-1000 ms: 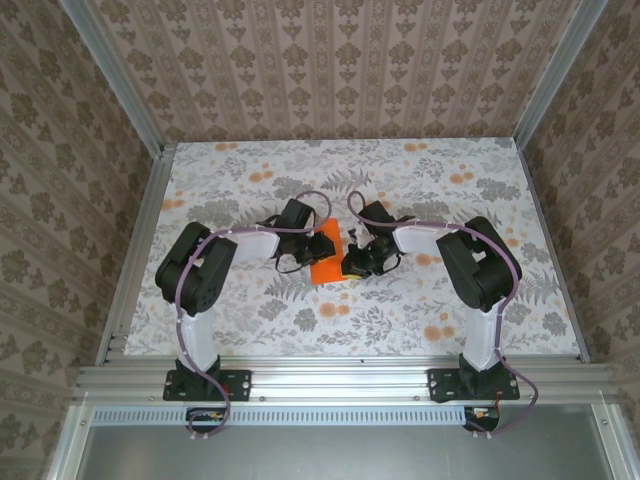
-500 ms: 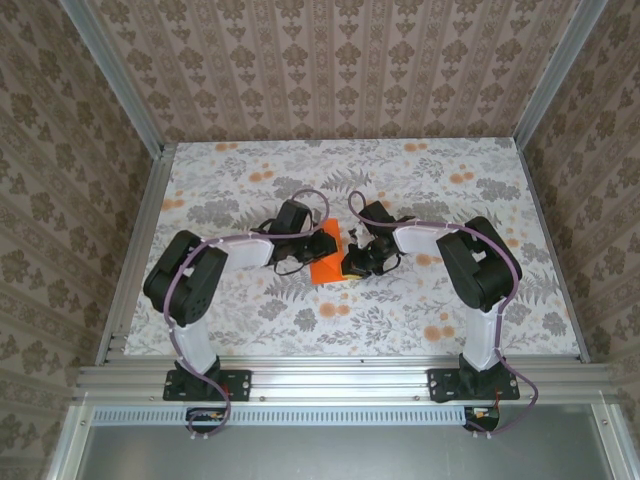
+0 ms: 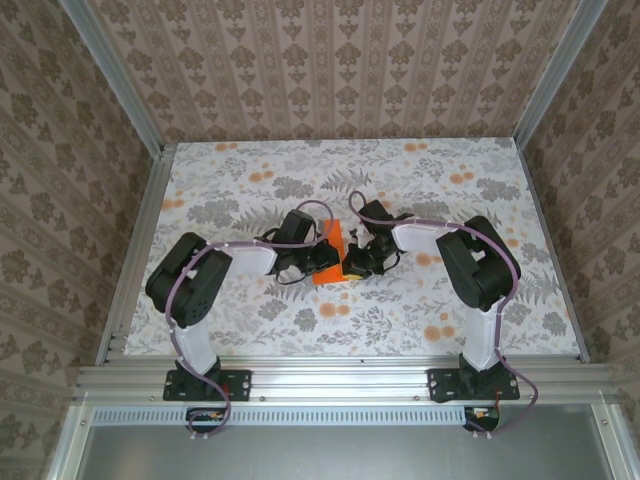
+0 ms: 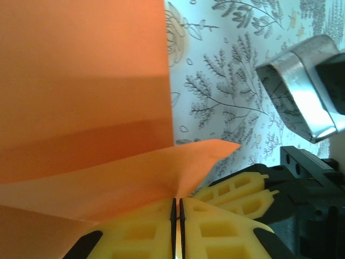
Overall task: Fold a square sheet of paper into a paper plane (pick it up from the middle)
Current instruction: Fold the triangle a second time at the center of the table.
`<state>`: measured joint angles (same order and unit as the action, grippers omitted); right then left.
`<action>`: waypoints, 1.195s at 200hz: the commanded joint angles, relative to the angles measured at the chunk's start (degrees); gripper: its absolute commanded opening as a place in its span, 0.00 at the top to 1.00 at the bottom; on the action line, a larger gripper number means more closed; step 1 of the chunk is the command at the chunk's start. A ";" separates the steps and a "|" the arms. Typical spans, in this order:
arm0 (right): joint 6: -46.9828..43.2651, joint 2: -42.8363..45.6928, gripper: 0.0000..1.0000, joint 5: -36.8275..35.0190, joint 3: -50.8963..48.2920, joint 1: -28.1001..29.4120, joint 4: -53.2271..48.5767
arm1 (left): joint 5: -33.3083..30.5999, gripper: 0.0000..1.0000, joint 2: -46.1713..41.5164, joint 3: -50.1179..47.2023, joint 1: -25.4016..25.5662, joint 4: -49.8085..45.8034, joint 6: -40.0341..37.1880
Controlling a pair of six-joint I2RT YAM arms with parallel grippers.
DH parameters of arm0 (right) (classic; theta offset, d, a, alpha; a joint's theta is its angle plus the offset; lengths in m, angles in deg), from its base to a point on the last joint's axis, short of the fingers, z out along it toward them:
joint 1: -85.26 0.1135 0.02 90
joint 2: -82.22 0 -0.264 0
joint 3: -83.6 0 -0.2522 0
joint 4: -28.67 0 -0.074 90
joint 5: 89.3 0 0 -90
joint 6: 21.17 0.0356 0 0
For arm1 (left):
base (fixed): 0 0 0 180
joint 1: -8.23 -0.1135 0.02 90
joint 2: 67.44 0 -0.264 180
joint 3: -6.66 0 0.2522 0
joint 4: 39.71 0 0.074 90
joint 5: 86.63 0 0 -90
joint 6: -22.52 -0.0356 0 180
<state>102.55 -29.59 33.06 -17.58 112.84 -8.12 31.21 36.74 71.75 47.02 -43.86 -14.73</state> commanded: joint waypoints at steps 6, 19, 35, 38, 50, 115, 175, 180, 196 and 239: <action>1.57 -3.63 0.89 -7.13 -1.34 -0.16 -7.44 | 1.39 0.89 1.19 -0.44 0.76 1.14 0.95; 1.64 -3.64 0.89 -7.31 -1.31 -0.15 -7.46 | 1.04 0.90 1.49 -0.47 0.74 0.68 1.03; 1.77 -3.64 0.89 -7.48 -1.42 -0.15 -7.47 | 0.08 0.91 1.70 -0.72 0.68 0.21 1.55; 1.71 -3.63 0.89 -7.46 -1.41 -0.15 -7.43 | -0.08 0.91 1.77 -0.72 0.71 -0.04 1.56; 1.71 -3.67 0.90 -7.61 -1.48 -0.15 -7.47 | -0.81 0.91 2.14 -0.56 0.76 -0.92 1.65; 1.37 -3.62 0.89 -8.01 -1.95 -0.15 -9.05 | -3.68 0.92 3.92 0.35 -0.45 -1.77 1.13; 0.39 -3.49 0.89 -9.14 -2.47 -0.15 -10.26 | -6.36 0.92 3.53 0.60 -2.16 -5.15 -1.37; 0.31 -3.42 0.90 -9.32 -2.55 -0.15 -10.36 | -6.47 0.92 3.41 0.60 -2.44 -5.35 -1.63; 0.04 -3.42 0.90 -9.89 -2.82 -0.15 -10.63 | -6.70 0.92 3.12 0.94 -3.48 -6.15 -2.60; -0.23 -3.37 0.90 -10.21 -3.44 -0.15 -10.72 | -6.81 0.92 3.41 1.73 -6.34 -7.34 -4.72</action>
<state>103.09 -29.67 32.54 -17.45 112.88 -8.86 29.46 39.36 72.86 43.46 -46.75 -16.30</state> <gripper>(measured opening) 0.106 0.083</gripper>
